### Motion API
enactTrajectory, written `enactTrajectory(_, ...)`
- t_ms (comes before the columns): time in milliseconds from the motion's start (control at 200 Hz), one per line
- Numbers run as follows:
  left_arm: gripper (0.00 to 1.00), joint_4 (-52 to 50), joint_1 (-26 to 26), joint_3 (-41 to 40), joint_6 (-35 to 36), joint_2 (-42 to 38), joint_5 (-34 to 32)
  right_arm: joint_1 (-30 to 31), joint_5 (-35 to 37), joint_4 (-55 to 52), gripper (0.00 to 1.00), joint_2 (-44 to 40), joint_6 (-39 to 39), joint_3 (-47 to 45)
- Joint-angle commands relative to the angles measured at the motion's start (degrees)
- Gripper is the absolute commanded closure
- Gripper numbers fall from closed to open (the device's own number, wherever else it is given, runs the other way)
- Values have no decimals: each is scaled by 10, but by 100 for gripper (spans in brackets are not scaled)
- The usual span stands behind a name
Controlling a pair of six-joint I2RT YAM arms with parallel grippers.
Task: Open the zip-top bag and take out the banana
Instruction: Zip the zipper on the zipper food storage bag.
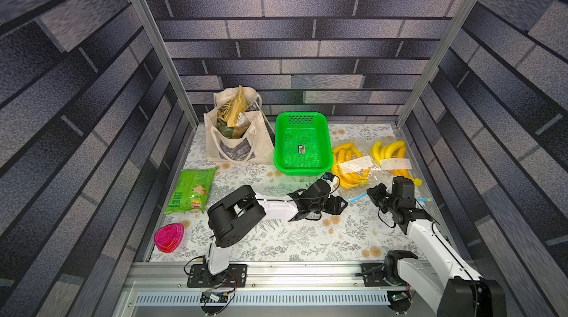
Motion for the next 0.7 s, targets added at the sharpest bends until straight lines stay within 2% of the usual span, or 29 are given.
enactTrajectory(0, 38, 54, 9, 14, -26, 21, 29, 5, -5, -17, 100, -18, 6, 11)
enactTrajectory(436, 53, 46, 9, 62, -29, 62, 32, 13, -9, 0, 96, 4, 10, -3)
enactTrajectory(696, 70, 25, 9, 83, -23, 72, 22, 17, -10, 2, 95, 13, 6, -5)
